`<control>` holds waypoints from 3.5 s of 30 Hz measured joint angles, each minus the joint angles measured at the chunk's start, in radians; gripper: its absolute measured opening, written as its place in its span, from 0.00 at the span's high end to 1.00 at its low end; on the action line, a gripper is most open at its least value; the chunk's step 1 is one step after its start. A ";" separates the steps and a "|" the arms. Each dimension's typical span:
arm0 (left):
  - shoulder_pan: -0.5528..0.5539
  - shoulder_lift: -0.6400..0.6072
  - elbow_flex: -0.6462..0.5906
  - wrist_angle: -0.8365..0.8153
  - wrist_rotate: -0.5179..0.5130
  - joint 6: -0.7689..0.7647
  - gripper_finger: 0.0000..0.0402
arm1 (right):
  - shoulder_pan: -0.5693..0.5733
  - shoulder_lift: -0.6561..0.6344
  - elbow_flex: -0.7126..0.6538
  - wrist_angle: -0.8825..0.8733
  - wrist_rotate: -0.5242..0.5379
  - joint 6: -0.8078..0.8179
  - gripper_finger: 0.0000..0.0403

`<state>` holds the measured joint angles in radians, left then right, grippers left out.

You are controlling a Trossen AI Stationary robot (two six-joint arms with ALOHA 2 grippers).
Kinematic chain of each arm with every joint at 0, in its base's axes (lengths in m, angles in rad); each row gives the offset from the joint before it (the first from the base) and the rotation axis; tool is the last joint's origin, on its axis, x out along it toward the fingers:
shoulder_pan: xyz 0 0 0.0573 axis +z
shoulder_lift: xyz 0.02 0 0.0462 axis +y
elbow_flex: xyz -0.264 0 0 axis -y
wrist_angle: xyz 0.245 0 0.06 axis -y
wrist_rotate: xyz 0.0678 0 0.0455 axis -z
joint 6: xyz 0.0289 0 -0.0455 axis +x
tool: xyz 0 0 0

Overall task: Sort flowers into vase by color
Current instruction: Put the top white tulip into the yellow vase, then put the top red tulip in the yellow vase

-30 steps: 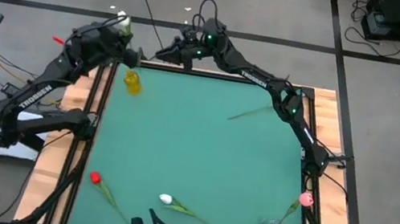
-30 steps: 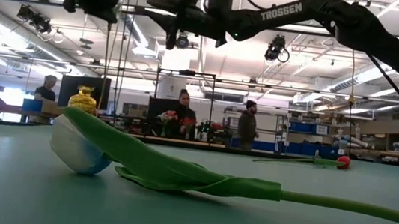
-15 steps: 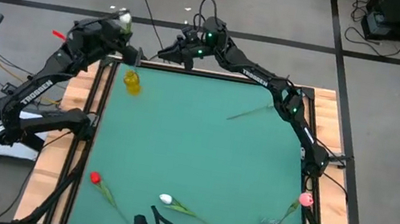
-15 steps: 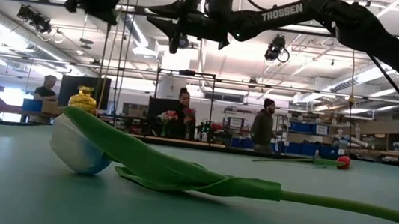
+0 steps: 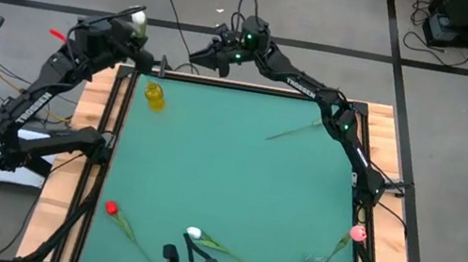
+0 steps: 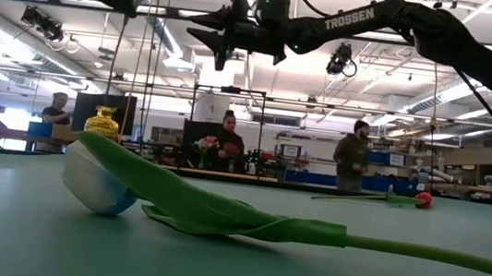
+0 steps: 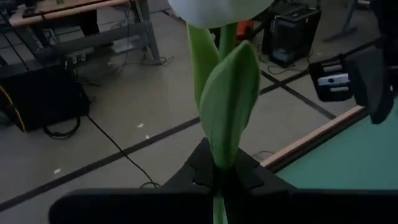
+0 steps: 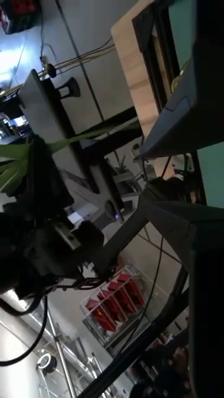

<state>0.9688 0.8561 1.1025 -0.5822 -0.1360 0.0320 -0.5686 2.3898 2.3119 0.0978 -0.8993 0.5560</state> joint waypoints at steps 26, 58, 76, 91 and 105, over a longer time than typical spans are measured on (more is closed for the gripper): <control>0.004 0.007 -0.018 0.086 -0.026 0.024 0.96 | 0.002 0.000 0.000 0.000 -0.031 0.002 0.67; 0.004 0.044 -0.128 -0.034 -0.049 -0.132 0.77 | 0.004 -0.050 0.000 -0.453 0.189 -0.121 0.67; 0.003 0.091 0.019 -0.608 0.036 -0.343 0.30 | -0.011 -0.108 0.001 -1.219 0.835 -0.004 0.67; 0.003 0.018 0.198 -0.738 0.036 -0.358 0.29 | -0.201 -0.111 -0.155 -1.661 1.031 0.261 0.67; 0.003 -0.078 0.209 -0.738 0.036 -0.414 0.29 | -0.158 -0.117 -0.274 -1.533 0.924 0.470 0.67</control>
<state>0.9713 0.7778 1.3113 -1.3206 -0.1001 -0.3815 -0.7267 2.2726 2.0375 -1.4349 0.0247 1.0256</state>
